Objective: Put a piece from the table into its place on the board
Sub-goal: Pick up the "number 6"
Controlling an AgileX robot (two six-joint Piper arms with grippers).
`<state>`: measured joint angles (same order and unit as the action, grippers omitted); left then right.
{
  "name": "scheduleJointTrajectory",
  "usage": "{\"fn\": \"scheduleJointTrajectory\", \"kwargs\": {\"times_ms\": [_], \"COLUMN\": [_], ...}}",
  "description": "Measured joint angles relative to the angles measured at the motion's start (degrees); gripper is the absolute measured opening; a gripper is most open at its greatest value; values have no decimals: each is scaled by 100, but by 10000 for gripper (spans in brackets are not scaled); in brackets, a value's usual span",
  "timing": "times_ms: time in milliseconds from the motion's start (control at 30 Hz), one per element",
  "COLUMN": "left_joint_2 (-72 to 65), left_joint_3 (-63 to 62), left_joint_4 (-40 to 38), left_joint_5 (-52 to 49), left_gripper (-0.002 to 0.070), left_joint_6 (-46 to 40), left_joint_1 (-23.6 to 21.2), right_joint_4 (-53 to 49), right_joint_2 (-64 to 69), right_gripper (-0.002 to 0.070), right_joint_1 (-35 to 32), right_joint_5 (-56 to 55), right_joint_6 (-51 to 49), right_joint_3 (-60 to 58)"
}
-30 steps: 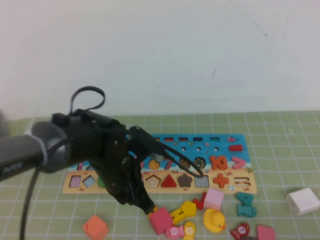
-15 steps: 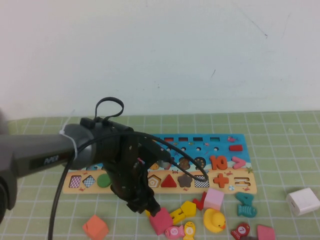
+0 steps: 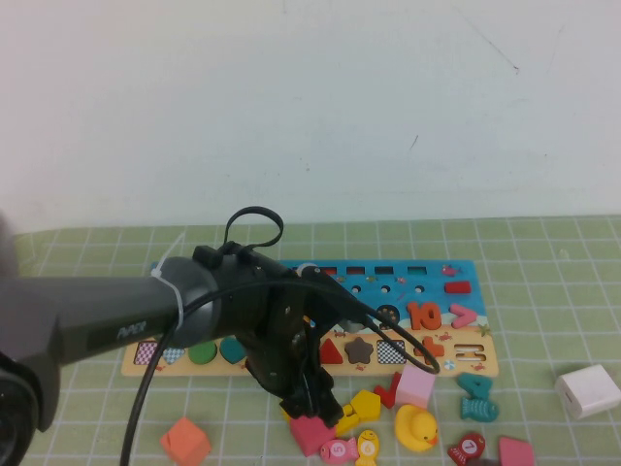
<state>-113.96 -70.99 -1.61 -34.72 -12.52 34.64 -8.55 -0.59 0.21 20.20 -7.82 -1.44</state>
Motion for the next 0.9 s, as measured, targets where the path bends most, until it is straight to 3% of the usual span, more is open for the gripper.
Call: {"fn": "scheduleJointTrajectory", "kwargs": {"times_ms": [200,900], "left_joint_2": [0,-267], "left_joint_3": [0,0], "left_joint_4": [601,955], "left_joint_5": [31,174], "left_gripper": [327,328], "left_joint_6": [597,1002], "left_joint_1": [0,0], "right_joint_4": [0,0], "right_joint_2": [0,0], "right_gripper": [283,283], "right_joint_1": [0,0], "right_joint_5": [0,3], "right_joint_6": [0,0], "right_joint_3": [0,0]}}
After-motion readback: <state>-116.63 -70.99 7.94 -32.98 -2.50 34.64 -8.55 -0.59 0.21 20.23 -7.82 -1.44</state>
